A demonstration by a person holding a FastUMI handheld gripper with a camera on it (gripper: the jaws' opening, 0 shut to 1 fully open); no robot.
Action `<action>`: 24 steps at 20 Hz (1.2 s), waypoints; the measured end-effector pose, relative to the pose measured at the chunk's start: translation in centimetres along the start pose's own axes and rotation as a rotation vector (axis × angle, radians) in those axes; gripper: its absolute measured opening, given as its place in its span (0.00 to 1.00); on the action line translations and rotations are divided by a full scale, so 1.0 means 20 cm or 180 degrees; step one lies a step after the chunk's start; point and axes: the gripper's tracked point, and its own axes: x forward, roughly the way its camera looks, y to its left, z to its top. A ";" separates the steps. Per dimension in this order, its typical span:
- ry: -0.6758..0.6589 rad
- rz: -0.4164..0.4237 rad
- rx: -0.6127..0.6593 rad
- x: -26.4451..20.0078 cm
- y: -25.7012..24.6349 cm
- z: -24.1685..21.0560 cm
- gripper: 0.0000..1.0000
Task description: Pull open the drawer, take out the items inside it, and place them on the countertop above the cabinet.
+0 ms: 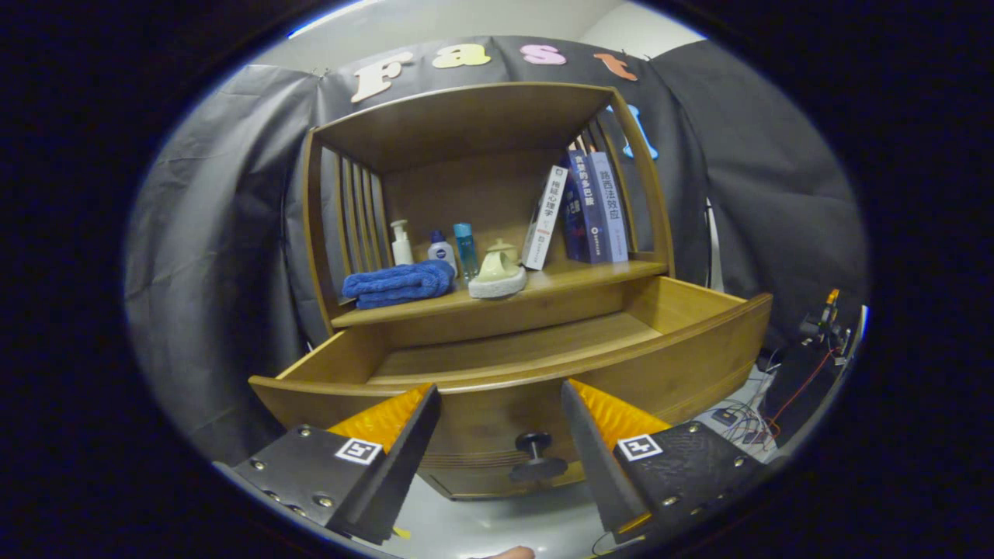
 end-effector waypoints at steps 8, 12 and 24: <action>-0.0018 0.0023 0.0027 0.01 -0.01 0.01 0.95; 0.0025 0.0064 0.0008 0.04 -0.02 0.02 0.95; -0.0051 0.0114 0.0163 0.21 -0.02 0.10 0.95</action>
